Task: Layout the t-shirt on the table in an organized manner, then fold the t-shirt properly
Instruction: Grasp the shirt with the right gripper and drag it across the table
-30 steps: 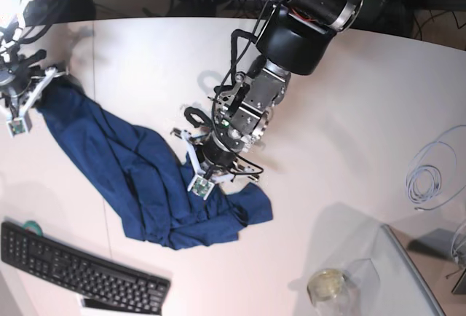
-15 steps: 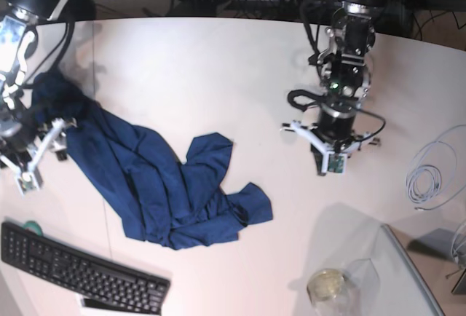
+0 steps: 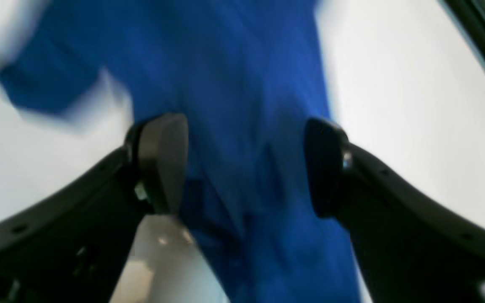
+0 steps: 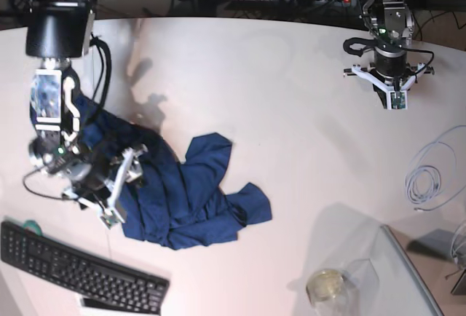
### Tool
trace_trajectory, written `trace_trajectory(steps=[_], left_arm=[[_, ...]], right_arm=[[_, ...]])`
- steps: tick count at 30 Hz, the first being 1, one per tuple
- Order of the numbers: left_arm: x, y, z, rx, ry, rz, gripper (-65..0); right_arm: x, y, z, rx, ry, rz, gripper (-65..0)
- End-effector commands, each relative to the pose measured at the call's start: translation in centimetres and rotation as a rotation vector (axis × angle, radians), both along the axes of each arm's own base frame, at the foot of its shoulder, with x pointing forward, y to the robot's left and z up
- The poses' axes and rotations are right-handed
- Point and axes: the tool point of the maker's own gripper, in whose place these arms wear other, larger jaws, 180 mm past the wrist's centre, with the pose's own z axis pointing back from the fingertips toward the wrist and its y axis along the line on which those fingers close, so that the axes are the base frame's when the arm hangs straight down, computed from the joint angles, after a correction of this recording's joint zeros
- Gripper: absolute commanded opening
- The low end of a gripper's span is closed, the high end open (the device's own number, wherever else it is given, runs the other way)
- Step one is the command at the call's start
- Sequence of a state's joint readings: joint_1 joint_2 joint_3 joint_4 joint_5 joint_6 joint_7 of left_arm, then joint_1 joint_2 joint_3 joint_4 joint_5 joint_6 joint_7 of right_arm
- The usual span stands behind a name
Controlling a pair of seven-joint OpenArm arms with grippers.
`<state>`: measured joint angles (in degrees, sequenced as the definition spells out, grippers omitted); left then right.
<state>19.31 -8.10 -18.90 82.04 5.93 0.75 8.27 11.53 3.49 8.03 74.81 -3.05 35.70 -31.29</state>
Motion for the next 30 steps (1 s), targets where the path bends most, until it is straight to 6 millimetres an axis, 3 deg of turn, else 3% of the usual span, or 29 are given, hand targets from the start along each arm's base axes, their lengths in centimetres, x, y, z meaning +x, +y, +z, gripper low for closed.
trace_trajectory(steps=[1, 6, 12, 14, 16, 17, 18, 22, 25, 28, 30], left_arm=[[0.9, 0.4, 1.5, 0.026, -0.053, -0.013, -65.0], [0.9, 0.2, 1.5, 0.023, -0.052, -0.016, -65.0], [0.8, 0.2, 1.2, 0.021, -0.045, -0.016, -65.0], [0.8, 0.2, 1.2, 0.021, -0.045, -0.016, -65.0], [0.8, 0.2, 1.2, 0.022, -0.045, -0.014, -65.0], [0.8, 0.2, 1.2, 0.022, -0.045, -0.014, -65.0], [0.8, 0.3, 1.2, 0.023, -0.045, -0.015, -65.0], [1.2, 0.2, 1.4, 0.023, -0.052, -0.018, -65.0], [1.4, 0.2, 1.5, 0.023, -0.057, -0.018, -65.0], [2.1, 0.4, 2.0, 0.026, -0.076, -0.015, -65.0], [2.6, 0.5, 2.4, 0.027, -0.088, -0.009, -65.0]], right_arm=[[1.9, -0.6, 1.0, -0.01, -0.033, -0.013, -24.5], [5.2, -0.4, -0.2, 0.013, -0.047, -0.102, -24.3], [5.8, -0.3, -3.2, 0.01, 0.03, -0.116, -24.9], [6.0, -0.1, -3.4, 0.027, 0.015, -0.117, -33.6], [6.2, -0.1, -3.1, 0.033, 0.001, -0.118, -51.8], [6.3, -0.2, -2.8, 0.031, -0.009, -0.119, -61.7], [6.4, -0.3, -2.5, 0.03, -0.019, -0.118, -65.0], [5.8, -0.2, -0.7, 0.009, -0.079, -0.096, -65.0], [4.6, 0.3, 2.0, -0.027, -0.125, -0.066, -65.0], [1.7, 3.0, 4.6, -0.033, -0.172, 0.061, -65.0], [-0.6, 6.4, 6.7, -0.014, -0.212, 0.169, -65.0]])
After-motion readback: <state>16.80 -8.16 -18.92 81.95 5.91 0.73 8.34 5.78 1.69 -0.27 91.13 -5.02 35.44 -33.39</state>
